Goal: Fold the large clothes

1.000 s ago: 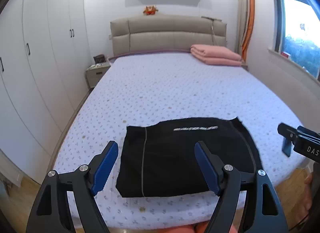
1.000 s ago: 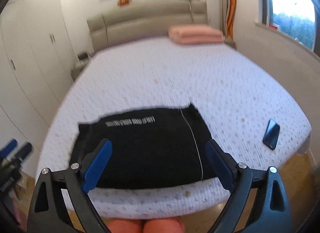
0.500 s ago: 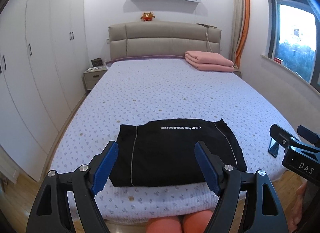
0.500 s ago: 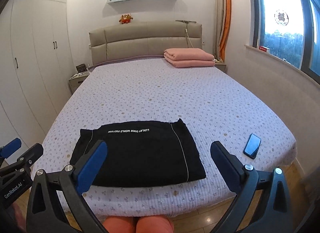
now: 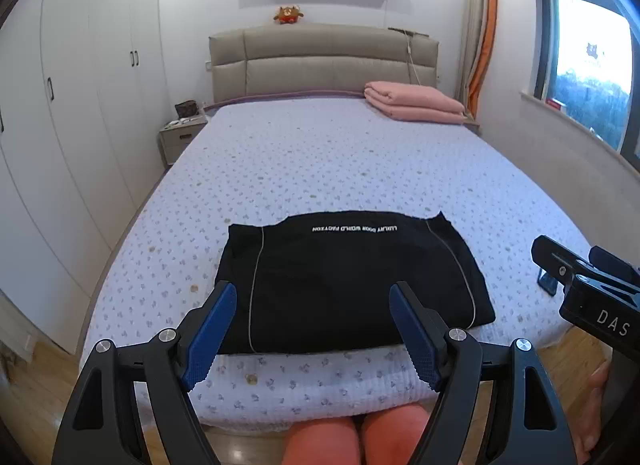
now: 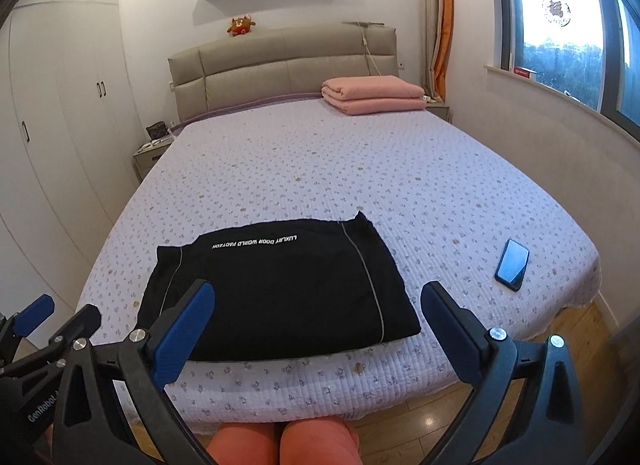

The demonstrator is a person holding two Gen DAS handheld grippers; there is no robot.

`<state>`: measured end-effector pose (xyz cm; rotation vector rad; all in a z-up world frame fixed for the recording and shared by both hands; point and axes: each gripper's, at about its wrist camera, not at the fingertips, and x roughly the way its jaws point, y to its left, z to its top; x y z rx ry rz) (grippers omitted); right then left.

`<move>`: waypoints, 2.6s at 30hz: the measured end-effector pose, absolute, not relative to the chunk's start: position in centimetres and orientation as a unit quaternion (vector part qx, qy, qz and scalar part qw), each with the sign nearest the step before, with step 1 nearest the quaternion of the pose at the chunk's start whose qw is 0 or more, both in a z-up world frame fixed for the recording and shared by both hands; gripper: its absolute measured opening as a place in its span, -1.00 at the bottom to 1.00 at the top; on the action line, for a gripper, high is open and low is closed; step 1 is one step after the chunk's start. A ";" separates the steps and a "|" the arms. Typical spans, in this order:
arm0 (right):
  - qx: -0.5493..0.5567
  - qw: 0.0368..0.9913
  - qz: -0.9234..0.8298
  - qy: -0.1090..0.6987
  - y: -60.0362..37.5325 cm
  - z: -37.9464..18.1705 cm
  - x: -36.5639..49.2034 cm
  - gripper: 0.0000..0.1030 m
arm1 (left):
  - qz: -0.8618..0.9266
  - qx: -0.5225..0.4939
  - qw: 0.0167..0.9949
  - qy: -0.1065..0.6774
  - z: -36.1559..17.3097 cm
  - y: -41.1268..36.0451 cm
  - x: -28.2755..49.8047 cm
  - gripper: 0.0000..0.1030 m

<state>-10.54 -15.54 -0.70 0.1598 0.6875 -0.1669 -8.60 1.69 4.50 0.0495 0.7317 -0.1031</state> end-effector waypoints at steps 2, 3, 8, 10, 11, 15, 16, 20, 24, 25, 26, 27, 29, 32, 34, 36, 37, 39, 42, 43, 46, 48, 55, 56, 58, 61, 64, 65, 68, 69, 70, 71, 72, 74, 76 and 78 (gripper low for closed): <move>0.079 0.934 -0.081 0.340 -15.5 -1.0 -10.4 1.00 | -0.050 0.026 0.931 0.360 4.3 1.6 -8.5 0.55; 0.080 0.933 -0.081 0.342 -15.5 -1.1 -10.4 1.00 | -0.052 0.025 0.931 0.361 4.2 1.5 -8.5 0.55; 0.086 0.932 -0.078 0.344 -15.7 -1.3 -10.5 1.00 | -0.051 0.028 0.929 0.364 4.0 1.2 -8.6 0.55; 0.086 0.932 -0.079 0.344 -15.7 -1.3 -10.5 1.00 | -0.053 0.030 0.928 0.367 4.0 1.1 -8.6 0.55; 0.086 0.932 -0.078 0.344 -15.8 -1.3 -10.5 1.00 | -0.055 0.029 0.928 0.368 4.1 1.2 -8.6 0.55; 0.090 0.931 -0.076 0.346 -15.7 -1.3 -10.6 1.00 | -0.064 0.024 0.929 0.363 4.7 1.1 -9.1 0.55; 0.090 0.931 -0.075 0.345 -15.7 -1.2 -10.6 1.00 | -0.064 0.026 0.930 0.360 4.8 1.0 -9.2 0.55; 0.087 0.932 -0.075 0.343 -15.4 -0.9 -10.7 1.00 | -0.060 0.027 0.933 0.355 5.3 1.0 -9.5 0.55; 0.086 0.934 -0.072 0.339 -15.2 -0.4 -10.9 1.00 | -0.057 0.021 0.933 0.354 5.6 1.3 -9.6 0.55; 0.085 0.935 -0.072 0.338 -15.2 -0.2 -11.0 1.00 | -0.057 0.021 0.934 0.353 5.7 1.3 -9.7 0.55; 0.084 0.935 -0.072 0.336 -15.0 -0.1 -11.2 1.00 | -0.057 0.021 0.934 0.352 5.8 1.4 -9.7 0.55; 0.083 0.936 -0.072 0.334 -15.0 0.0 -11.2 1.00 | -0.056 0.020 0.934 0.351 5.9 1.4 -9.8 0.55; 0.081 0.937 -0.071 0.333 -14.9 0.3 -11.2 1.00 | -0.055 0.021 0.935 0.349 6.1 1.4 -10.0 0.55; 0.083 0.937 -0.067 0.334 -14.8 0.6 -11.3 1.00 | -0.054 0.020 0.936 0.347 6.4 1.5 -10.1 0.55; 0.081 0.937 -0.067 0.332 -14.7 0.7 -11.4 1.00 | -0.052 0.019 0.937 0.345 6.5 1.5 -10.2 0.55; 0.078 0.938 -0.068 0.332 -14.6 0.9 -11.4 1.00 | -0.050 0.019 0.938 0.343 6.6 1.6 -10.3 0.55; 0.077 0.938 -0.068 0.331 -14.6 1.0 -11.4 1.00 | -0.046 0.020 0.939 0.341 6.6 1.6 -10.3 0.55; 0.077 0.939 -0.068 0.329 -14.5 1.2 -11.5 1.00 | -0.036 0.026 0.942 0.334 6.7 1.6 -10.4 0.55; 0.075 0.939 -0.069 0.329 -14.4 1.3 -11.4 1.00 | -0.032 0.025 0.943 0.331 6.8 1.7 -10.4 0.55; 0.075 0.939 -0.069 0.328 -14.3 1.3 -11.5 1.00 | -0.032 0.022 0.943 0.332 6.8 1.7 -10.4 0.55; 0.075 0.938 -0.068 0.330 -14.2 1.2 -11.5 1.00 | -0.033 0.014 0.942 0.335 6.8 2.1 -10.2 0.55; 0.076 0.938 -0.067 0.331 -14.1 1.2 -11.5 1.00 | -0.031 0.012 0.942 0.335 6.7 2.2 -10.2 0.55; 0.075 0.938 -0.065 0.333 -14.1 1.2 -11.4 1.00 | -0.032 0.006 0.941 0.336 6.7 2.6 -10.1 0.55; 0.075 0.938 -0.065 0.333 -14.0 1.2 -11.4 1.00 | -0.031 0.007 0.942 0.335 6.7 2.6 -10.2 0.55; 0.075 0.937 -0.064 0.334 -14.0 1.2 -11.4 1.00 | -0.031 0.007 0.942 0.335 6.7 2.6 -10.2 0.55; 0.074 0.937 -0.063 0.335 -14.1 1.1 -11.4 1.00 | -0.040 0.004 0.942 0.333 6.7 2.5 -10.3 0.55; 0.076 0.936 -0.062 0.337 -14.2 1.0 -11.3 1.00 | -0.045 0.005 0.945 0.325 6.9 2.5 -10.6 0.55; 0.076 0.936 -0.062 0.338 -14.2 1.0 -11.3 1.00 | -0.043 0.008 0.945 0.323 6.9 2.5 -10.7 0.55; 0.076 0.936 -0.061 0.338 -14.2 0.9 -11.3 1.00 | -0.041 0.016 0.946 0.320 6.9 2.4 -10.8 0.55; 0.076 0.936 -0.061 0.338 -14.2 0.9 -11.3 1.00 | -0.041 0.017 0.946 0.320 6.9 2.3 -10.9 0.55; 0.076 0.936 -0.062 0.338 -14.1 0.9 -11.3 1.00 | -0.042 0.016 0.947 0.319 6.9 2.3 -10.9 0.55; 0.076 0.936 -0.062 0.338 -14.1 0.9 -11.3 1.00 | -0.043 0.015 0.947 0.319 6.8 2.3 -10.9 0.55; 0.076 0.936 -0.062 0.338 -14.1 0.9 -11.3 1.00 | -0.044 0.015 0.947 0.319 6.8 2.3 -10.9 0.55; 0.075 0.936 -0.061 0.338 -14.1 0.9 -11.4 1.00 | -0.035 0.018 0.948 0.315 6.8 2.4 -10.9 0.55; 0.075 0.936 -0.060 0.339 -14.1 0.8 -11.4 1.00 | -0.028 0.026 0.950 0.309 6.9 2.2 -11.1 0.55; 0.074 0.936 -0.059 0.340 -14.1 0.7 -11.4 1.00 | -0.023 0.029 0.953 0.301 6.9 2.3 -11.2 0.55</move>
